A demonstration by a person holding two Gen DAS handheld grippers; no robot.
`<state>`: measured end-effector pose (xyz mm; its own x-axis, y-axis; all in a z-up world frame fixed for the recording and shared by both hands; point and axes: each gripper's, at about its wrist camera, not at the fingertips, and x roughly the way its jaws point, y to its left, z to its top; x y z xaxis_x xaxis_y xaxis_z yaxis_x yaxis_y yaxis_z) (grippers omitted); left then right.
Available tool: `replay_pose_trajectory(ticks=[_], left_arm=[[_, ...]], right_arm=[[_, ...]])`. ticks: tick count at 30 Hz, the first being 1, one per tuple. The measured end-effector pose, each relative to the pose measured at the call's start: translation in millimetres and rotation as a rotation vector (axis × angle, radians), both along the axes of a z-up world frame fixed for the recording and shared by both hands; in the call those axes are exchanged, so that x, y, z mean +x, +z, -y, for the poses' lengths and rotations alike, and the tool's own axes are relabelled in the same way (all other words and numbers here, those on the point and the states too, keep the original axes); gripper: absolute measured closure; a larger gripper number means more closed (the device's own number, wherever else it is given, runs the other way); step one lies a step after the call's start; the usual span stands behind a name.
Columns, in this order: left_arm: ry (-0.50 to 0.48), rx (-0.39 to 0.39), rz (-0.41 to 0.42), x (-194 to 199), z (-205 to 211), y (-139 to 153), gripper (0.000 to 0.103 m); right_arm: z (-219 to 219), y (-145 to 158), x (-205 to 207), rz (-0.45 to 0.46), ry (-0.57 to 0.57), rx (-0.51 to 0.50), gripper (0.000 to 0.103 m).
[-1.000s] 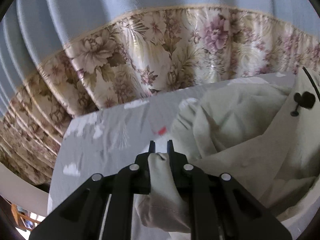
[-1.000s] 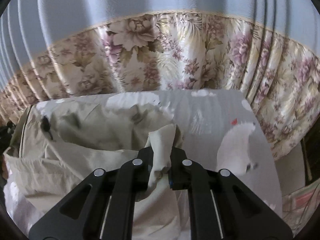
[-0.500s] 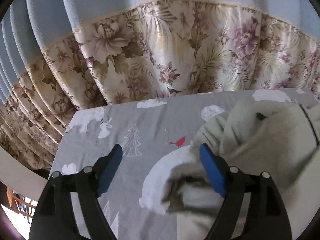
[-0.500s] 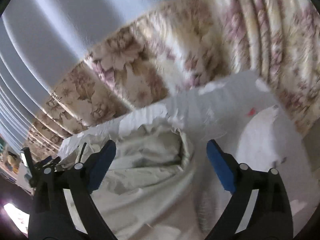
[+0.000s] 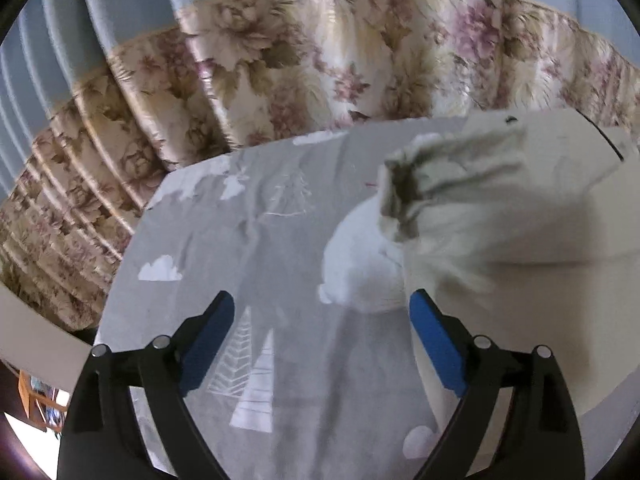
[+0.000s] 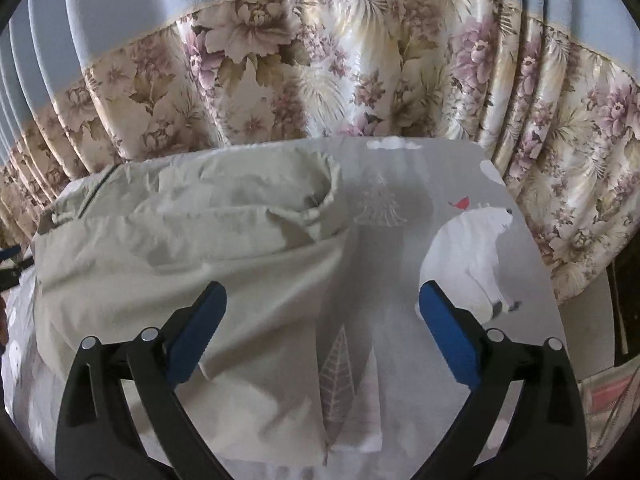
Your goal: Fold large clothes
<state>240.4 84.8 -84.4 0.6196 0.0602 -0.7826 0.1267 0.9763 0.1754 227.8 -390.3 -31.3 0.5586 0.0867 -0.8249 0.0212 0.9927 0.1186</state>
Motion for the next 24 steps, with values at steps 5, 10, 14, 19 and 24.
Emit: replay_pose_trajectory(ticks=[5, 10, 14, 19, 24], left_arm=[[-0.071, -0.117, 0.017, 23.6, 18.2, 0.7, 0.013], [-0.089, -0.193, 0.002, 61.3, 34.3, -0.7, 0.056], [-0.099, -0.195, -0.039, 90.1, 50.1, -5.0, 0.092], [-0.114, -0.136, -0.009, 123.2, 64.1, 5.6, 0.097], [-0.108, -0.093, -0.076, 163.1, 70.8, -14.0, 0.093]], right_arm=[[-6.5, -4.1, 24.7, -0.011, 0.028, 0.037, 0.007], [-11.9, -28.2, 48.4, -0.091, 0.049, 0.071, 0.06], [-5.8, -27.1, 53.8, -0.062, 0.018, 0.089, 0.091], [13.1, 3.4, 64.7, 0.04, -0.079, 0.085, 0.095], [25.1, -3.6, 97.1, -0.005, -0.131, 0.077, 0.095]])
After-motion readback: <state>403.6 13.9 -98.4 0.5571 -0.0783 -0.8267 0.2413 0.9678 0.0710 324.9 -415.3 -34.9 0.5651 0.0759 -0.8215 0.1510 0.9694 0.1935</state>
